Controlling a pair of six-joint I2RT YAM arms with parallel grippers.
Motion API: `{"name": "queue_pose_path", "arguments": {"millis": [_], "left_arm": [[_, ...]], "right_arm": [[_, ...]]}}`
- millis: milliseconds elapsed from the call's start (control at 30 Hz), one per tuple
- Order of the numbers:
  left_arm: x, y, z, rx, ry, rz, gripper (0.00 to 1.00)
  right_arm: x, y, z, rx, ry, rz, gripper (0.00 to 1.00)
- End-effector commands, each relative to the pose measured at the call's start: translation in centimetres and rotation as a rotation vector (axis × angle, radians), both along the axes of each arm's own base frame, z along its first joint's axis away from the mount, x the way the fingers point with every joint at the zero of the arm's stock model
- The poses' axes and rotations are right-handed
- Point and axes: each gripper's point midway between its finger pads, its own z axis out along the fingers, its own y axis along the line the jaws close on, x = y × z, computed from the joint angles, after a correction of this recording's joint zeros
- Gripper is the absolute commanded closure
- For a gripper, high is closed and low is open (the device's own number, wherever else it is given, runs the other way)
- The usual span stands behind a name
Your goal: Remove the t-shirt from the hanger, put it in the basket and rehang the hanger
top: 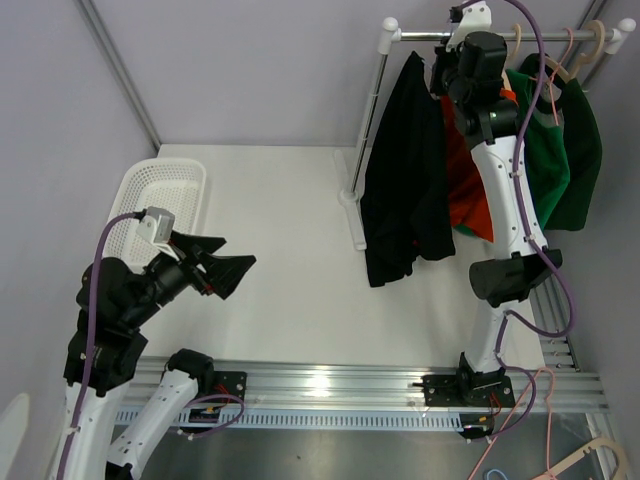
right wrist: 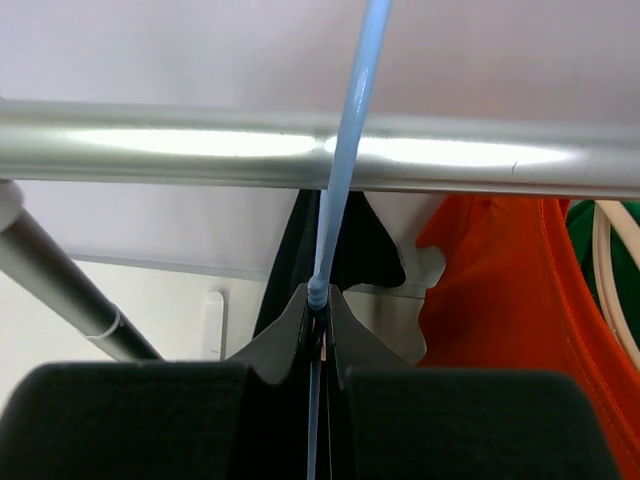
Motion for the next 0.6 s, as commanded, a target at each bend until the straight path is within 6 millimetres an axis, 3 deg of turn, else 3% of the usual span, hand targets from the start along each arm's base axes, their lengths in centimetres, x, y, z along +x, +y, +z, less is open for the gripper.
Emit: {"name": "queue_pose_path", "arguments": {"millis": [0,67,133,167,200,267,367,400,433,567], "left_arm": [[0.0,-0.2,0.6,-0.009,-0.031,-0.011,0.00],[0.2,-0.2,0.7,-0.013,-0.029,-0.007,0.01],[0.5,-0.4,0.6,-0.015,-0.020,-0.016,0.00],[0.6,-0.6,0.7,-0.016,-0.025,-0.023,0.00],[0.4,-1.1,0.8,0.003,-0.050,-0.070,0.00],[0.4,-1.6,1.0,0.025,-0.078,-0.102,0.01],[0.5,-1.3,1.4,0.055,-0.130,-0.091,0.01],[0.4,-1.5,1.6,0.047,-0.150,-0.102,0.00],[0.4,-1.6,1.7,0.039,-0.162,-0.108,0.00],[0.0,-2.6,3.4,0.000,-0.222,-0.170,0.01]], "right_arm": [[-2.6,-0.2,7.7,0.030,-0.199,-0.012,1.00],[-4.3,0.0,8.9,0.037,-0.209,-0.024,1.00],[-5.3,-0.1,8.6,0.035,-0.197,-0.055,1.00],[-7.2,0.2,10.2,0.050,-0.232,-0.055,1.00],[-7.2,0.3,8.4,0.041,-0.191,-0.077,1.00],[-8.5,-0.1,8.0,0.063,-0.187,-0.127,1.00],[-11.7,-0.7,6.3,0.117,-0.138,-0.225,1.00],[-13.3,-0.6,6.5,0.144,-0.136,-0.243,1.00],[-14.1,-1.5,4.7,0.129,-0.087,-0.316,1.00],[-17.1,-0.7,1.4,0.151,0.005,-0.380,1.00]]}}
